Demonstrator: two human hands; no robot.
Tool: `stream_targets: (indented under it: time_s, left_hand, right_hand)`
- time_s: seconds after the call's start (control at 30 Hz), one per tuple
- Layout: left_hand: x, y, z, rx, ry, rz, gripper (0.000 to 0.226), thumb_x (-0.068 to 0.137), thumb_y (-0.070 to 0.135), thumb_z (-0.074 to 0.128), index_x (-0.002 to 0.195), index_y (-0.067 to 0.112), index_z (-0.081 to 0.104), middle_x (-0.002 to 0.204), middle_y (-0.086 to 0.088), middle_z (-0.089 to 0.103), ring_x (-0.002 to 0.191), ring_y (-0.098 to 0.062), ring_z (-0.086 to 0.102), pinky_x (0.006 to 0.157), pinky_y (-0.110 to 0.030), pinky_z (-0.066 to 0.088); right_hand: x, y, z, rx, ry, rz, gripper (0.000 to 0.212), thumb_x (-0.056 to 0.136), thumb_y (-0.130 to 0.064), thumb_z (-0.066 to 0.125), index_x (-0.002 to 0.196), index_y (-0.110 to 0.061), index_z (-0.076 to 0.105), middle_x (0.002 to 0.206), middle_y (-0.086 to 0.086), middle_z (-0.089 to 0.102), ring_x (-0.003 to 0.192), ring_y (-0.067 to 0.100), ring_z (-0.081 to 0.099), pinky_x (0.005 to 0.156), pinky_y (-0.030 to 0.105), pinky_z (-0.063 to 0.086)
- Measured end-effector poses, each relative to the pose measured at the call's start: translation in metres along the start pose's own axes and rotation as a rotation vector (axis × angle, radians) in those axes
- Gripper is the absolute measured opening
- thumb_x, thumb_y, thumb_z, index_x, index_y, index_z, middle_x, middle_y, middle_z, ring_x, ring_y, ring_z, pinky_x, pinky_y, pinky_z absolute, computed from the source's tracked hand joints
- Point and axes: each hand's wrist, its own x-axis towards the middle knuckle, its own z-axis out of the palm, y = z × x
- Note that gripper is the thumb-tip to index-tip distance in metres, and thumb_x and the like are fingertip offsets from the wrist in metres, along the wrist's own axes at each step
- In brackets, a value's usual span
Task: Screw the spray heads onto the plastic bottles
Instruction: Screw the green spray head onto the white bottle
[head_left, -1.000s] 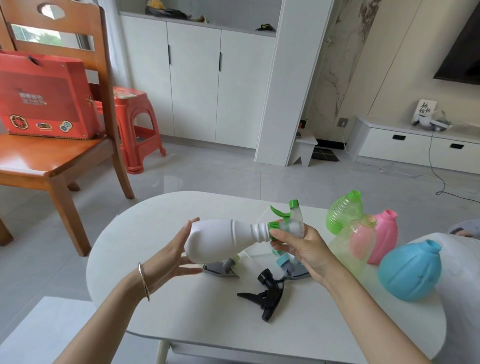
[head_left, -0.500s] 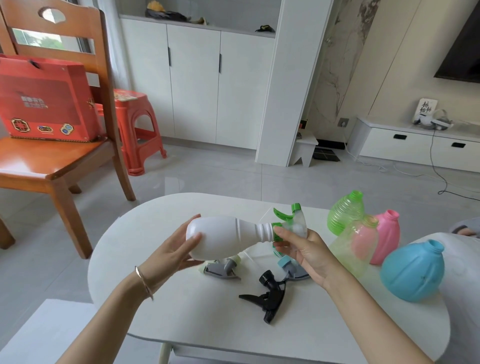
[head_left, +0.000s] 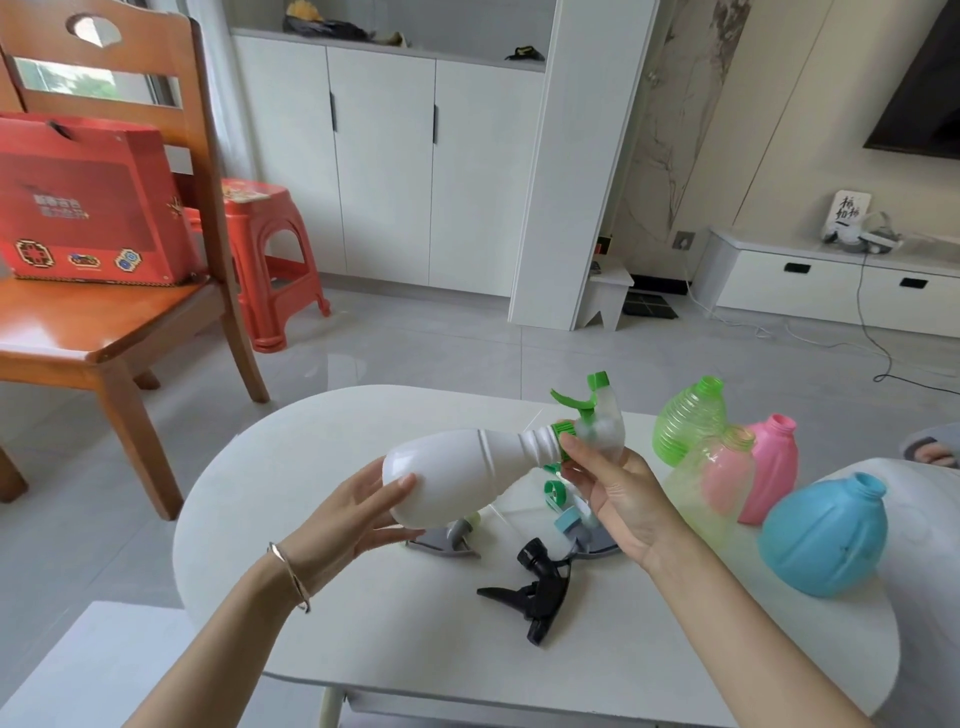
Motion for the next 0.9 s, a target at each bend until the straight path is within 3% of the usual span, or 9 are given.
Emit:
stream_targets:
  time_s: [0.13, 0.3, 0.43, 0.5, 0.63, 0.77, 0.9]
  left_hand:
    - [-0.001, -0.003, 0.007, -0.027, -0.093, -0.111, 0.068, 0.061, 0.063, 0.075, 0.12, 0.034, 0.06, 0.114, -0.007, 0.07, 0.104, -0.033, 0.067, 0.075, -0.033, 0.058]
    - [-0.001, -0.005, 0.015, -0.073, -0.059, -0.145, 0.043, 0.067, 0.064, 0.062, 0.106, 0.045, 0.067, 0.101, -0.007, 0.073, 0.09, -0.027, 0.071, 0.064, -0.029, 0.057]
    - [0.0, -0.007, 0.015, -0.081, -0.028, -0.122, 0.065, 0.064, 0.057, 0.071, 0.119, 0.026, 0.059, 0.105, -0.01, 0.072, 0.097, -0.034, 0.069, 0.067, -0.029, 0.058]
    - [0.0, -0.006, 0.016, -0.07, -0.005, -0.084, 0.075, 0.055, 0.057, 0.081, 0.119, 0.025, 0.059, 0.108, -0.008, 0.072, 0.099, -0.034, 0.069, 0.07, -0.029, 0.058]
    - [-0.003, -0.002, 0.017, -0.064, 0.018, -0.029, 0.067, 0.053, 0.054, 0.083, 0.113, 0.031, 0.065, 0.107, -0.003, 0.073, 0.096, -0.028, 0.07, 0.07, -0.03, 0.058]
    - [-0.006, -0.001, 0.017, -0.191, 0.002, -0.076, 0.063, 0.064, 0.052, 0.07, 0.12, 0.024, 0.058, 0.102, -0.009, 0.073, 0.091, -0.035, 0.07, 0.065, -0.029, 0.059]
    - [-0.009, 0.0, 0.008, -0.434, -0.047, -0.109, 0.063, 0.067, 0.048, 0.07, 0.123, 0.024, 0.054, 0.098, -0.015, 0.072, 0.087, -0.038, 0.068, 0.062, -0.032, 0.06]
  right_hand:
    - [0.001, 0.008, 0.005, 0.039, -0.024, -0.002, 0.022, 0.069, -0.027, 0.072, 0.088, -0.019, 0.078, 0.103, -0.004, 0.074, 0.092, 0.006, 0.067, 0.084, 0.021, 0.053]
    - [0.003, 0.011, 0.011, 0.047, -0.081, 0.016, 0.027, 0.075, -0.03, 0.067, 0.1, -0.02, 0.073, 0.118, -0.003, 0.069, 0.104, 0.009, 0.063, 0.093, 0.027, 0.048]
    - [0.003, 0.011, 0.017, 0.032, -0.027, -0.002, 0.026, 0.074, -0.031, 0.067, 0.097, -0.02, 0.071, 0.126, 0.003, 0.065, 0.119, 0.01, 0.057, 0.102, 0.027, 0.04]
    - [0.001, 0.009, 0.02, 0.04, -0.003, -0.004, 0.027, 0.073, -0.031, 0.067, 0.096, -0.019, 0.071, 0.131, 0.005, 0.061, 0.124, 0.011, 0.053, 0.104, 0.026, 0.038]
    - [-0.002, 0.008, 0.025, 0.025, 0.018, -0.021, 0.031, 0.073, -0.032, 0.066, 0.099, -0.017, 0.069, 0.131, 0.006, 0.06, 0.126, 0.013, 0.052, 0.111, 0.032, 0.034]
    - [-0.003, 0.013, 0.033, -0.011, 0.014, -0.043, 0.027, 0.075, -0.036, 0.064, 0.098, -0.022, 0.069, 0.115, 0.0, 0.066, 0.113, 0.014, 0.058, 0.107, 0.035, 0.039]
    - [-0.003, 0.025, 0.06, -0.123, -0.265, 0.007, 0.034, 0.077, -0.036, 0.066, 0.109, -0.025, 0.068, 0.116, -0.004, 0.069, 0.112, 0.011, 0.061, 0.093, 0.026, 0.048]
